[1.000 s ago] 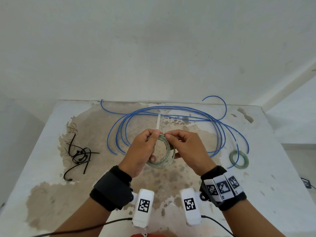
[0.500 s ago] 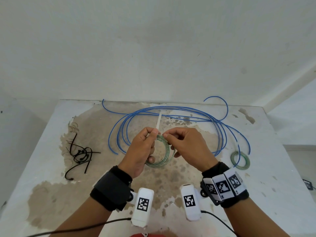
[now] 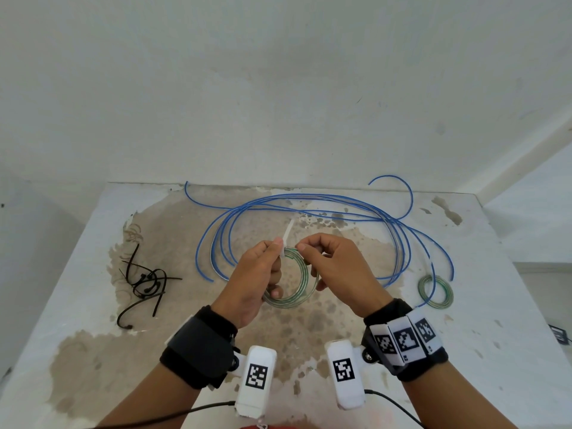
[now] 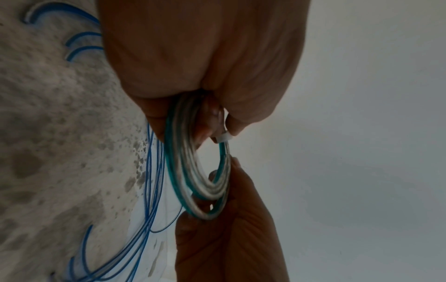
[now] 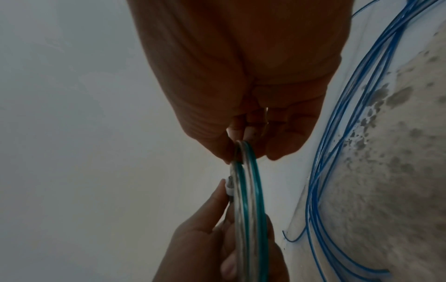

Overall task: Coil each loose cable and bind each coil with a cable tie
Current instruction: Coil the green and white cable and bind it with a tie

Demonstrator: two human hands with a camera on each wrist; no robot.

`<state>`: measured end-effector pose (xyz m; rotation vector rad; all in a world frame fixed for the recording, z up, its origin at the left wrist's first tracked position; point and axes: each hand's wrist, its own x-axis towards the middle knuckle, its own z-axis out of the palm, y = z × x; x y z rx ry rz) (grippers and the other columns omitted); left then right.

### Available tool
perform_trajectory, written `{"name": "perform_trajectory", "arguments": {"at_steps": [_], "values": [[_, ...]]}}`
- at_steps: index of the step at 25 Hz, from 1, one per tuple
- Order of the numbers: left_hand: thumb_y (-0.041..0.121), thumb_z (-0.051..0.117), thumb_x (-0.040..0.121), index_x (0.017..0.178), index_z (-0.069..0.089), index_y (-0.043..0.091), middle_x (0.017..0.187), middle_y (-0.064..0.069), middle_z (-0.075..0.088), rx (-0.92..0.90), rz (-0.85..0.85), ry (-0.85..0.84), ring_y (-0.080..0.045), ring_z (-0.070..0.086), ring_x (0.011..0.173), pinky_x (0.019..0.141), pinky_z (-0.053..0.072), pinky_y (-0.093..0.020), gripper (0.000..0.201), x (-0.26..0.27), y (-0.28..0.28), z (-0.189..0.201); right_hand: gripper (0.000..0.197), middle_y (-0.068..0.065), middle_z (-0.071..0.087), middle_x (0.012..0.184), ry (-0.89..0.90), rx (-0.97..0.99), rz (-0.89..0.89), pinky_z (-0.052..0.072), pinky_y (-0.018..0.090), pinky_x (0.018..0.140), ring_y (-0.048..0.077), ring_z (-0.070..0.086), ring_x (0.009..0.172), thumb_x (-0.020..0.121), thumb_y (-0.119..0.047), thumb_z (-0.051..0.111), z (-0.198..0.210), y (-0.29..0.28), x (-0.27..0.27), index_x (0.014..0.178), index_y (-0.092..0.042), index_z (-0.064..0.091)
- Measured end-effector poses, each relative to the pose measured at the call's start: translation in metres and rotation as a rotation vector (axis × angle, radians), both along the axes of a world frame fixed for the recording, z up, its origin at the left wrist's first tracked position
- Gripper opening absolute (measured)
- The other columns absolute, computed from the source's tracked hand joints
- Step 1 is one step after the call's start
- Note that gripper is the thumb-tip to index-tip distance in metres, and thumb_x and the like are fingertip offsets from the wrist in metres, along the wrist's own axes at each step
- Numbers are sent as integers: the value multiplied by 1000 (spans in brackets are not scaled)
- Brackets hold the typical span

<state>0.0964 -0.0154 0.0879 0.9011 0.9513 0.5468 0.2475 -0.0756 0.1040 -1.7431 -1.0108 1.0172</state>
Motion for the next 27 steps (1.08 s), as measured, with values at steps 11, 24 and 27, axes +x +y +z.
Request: {"name": "perform_trajectory", "arguments": {"at_steps": [11,24,27], "values": [[24,48,105,89,51,16,63,7,30,5,-89,-67,-7,24,49,45,31,-24,18,-1,-8,-2,38,-10,35,54,512,-188,-233,32,27,49,7,34,44,101,-45,56,5,7,-13,103,-11,71],[24,49,105,86,53,15,63,6,30,37,-71,-52,-8,24,51,42,30,-21,21,4,-12,-3,26,-5,46,58,476,-165,-157,34,27,50,8,37,46,99,-32,61,5,8,-16,79,-17,66],[23,47,105,86,49,15,63,6,28,-25,-37,-104,-7,24,49,43,29,-21,22,2,-7,-2,27,-3,28,62,541,-169,-170,24,30,52,11,23,49,101,-29,43,4,9,-6,79,-17,53]]}}
